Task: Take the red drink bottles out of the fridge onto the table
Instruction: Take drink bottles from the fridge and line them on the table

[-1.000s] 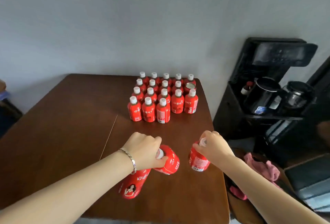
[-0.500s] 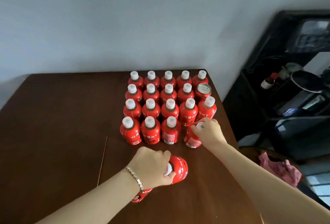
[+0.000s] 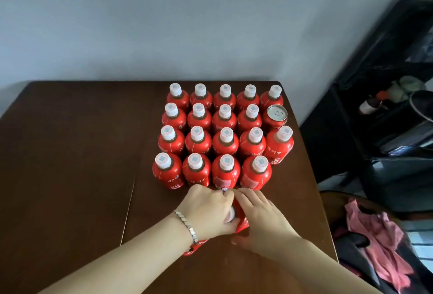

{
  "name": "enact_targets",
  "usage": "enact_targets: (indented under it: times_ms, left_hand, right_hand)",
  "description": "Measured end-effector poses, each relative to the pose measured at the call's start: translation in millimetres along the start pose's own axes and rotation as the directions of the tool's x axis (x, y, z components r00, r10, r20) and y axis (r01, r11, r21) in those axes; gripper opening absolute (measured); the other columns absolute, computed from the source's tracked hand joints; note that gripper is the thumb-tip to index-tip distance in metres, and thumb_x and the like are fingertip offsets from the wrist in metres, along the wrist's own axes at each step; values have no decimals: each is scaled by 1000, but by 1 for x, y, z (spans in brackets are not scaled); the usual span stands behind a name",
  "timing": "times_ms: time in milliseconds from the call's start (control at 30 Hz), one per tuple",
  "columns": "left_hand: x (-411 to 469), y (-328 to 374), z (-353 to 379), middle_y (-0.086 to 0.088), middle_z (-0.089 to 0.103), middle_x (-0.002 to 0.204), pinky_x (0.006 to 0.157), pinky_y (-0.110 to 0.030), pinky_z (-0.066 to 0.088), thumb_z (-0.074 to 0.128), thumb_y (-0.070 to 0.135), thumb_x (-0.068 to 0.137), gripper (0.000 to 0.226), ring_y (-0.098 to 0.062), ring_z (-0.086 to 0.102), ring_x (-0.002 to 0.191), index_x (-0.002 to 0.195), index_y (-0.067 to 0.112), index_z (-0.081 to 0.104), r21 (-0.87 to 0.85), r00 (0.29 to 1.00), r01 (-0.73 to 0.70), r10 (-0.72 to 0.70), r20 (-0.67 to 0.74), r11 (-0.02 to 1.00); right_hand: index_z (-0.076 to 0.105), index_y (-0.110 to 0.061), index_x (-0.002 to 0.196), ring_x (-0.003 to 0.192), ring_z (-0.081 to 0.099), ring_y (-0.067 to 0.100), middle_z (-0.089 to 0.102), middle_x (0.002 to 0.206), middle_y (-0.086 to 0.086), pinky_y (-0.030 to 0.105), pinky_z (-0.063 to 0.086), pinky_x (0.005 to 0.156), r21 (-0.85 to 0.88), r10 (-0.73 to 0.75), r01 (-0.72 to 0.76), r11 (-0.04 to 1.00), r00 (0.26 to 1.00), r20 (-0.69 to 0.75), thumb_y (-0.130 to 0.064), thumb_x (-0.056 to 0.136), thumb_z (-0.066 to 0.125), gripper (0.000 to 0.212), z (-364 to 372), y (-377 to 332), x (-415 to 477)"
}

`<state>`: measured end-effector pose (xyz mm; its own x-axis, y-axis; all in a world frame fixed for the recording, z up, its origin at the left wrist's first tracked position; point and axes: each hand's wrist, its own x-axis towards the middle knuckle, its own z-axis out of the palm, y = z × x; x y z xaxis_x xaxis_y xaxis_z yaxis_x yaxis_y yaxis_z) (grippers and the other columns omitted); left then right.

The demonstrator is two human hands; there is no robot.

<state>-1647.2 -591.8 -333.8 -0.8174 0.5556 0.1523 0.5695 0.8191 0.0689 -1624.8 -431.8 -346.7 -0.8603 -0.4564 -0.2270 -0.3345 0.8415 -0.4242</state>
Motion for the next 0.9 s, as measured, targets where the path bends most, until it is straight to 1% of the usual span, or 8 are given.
enact_targets:
  times_ms: [67, 133, 233, 333, 467, 600, 767, 900]
  left_hand:
    - [8, 9, 1, 6, 49, 36, 41, -15, 18, 44, 57, 60, 39, -10, 48, 28, 52, 21, 57, -21, 1000, -16, 16, 10, 1000]
    - [15, 15, 1, 7, 50, 36, 41, -16, 18, 53, 60, 55, 38, -10, 48, 28, 54, 23, 58, -18, 999, -21, 22, 45, 1000]
    - [19, 17, 2, 7, 52, 40, 36, -17, 20, 56, 66, 52, 44, -10, 47, 28, 57, 22, 59, -33, 999, 22, -20, 47, 999]
    - [15, 13, 3, 7, 51, 45, 33, -16, 18, 71, 55, 57, 38, -11, 43, 27, 57, 20, 57, -45, 999, 41, -40, 24, 998]
    - [11, 10, 1, 6, 49, 50, 37, -15, 4, 86, 44, 50, 40, -13, 41, 27, 55, 19, 56, -2, 995, 82, -82, 51, 997]
    - [2, 4, 0, 5, 56, 57, 38, -18, 19, 84, 41, 57, 34, -13, 48, 34, 61, 18, 60, -11, 990, 130, -130, 58, 991]
    - [-10, -10, -4, 7, 50, 51, 45, -10, -3, 91, 41, 42, 42, -10, 44, 29, 55, 20, 57, 3, 972, 215, -214, 101, 977]
    - [-21, -27, 6, 6, 51, 54, 44, -10, -2, 93, 39, 40, 43, -11, 49, 33, 57, 21, 58, 15, 949, 290, -289, 125, 957]
  right_hand:
    - [48, -27, 126, 107, 60, 14, 57, 120, -12, 28, 50, 81, 44, 0, 4, 999, 996, -94, -49, 52, 71, 80, 8, 4, 0]
    - [53, -28, 110, 82, 67, 13, 64, 99, -13, 21, 51, 61, 109, 54, -36, 993, 984, -172, -43, 38, 71, 76, 12, 11, -4]
    - [54, -30, 119, 97, 60, 7, 58, 108, -18, 20, 46, 75, 236, 251, -190, 953, 930, -268, -37, 52, 77, 71, 13, 25, -11]
    - [53, -26, 120, 102, 57, 10, 54, 111, -13, 23, 41, 81, 465, 579, -407, 786, 749, -323, -35, 58, 85, 70, 14, 45, -18]
    - [50, -16, 125, 112, 56, 23, 58, 123, 4, 31, 43, 88, 627, 753, -444, 640, 527, -395, -30, 62, 86, 74, 3, 71, 0]
    - [43, -14, 133, 122, 50, 24, 50, 133, 8, 32, 41, 93, 709, 783, -407, 575, 526, -333, -24, 67, 84, 78, -8, 78, 24]
    - [13, -19, 149, 139, 26, 27, 19, 152, 12, 43, 33, 108, 731, 717, -422, 536, 685, -130, -11, 71, 78, 102, -7, 69, 29]
    - [-13, -19, 150, 140, 27, 32, 15, 155, 15, 43, 37, 105, 748, 751, -519, 414, 659, 42, 1, 73, 73, 117, -12, 69, 27]
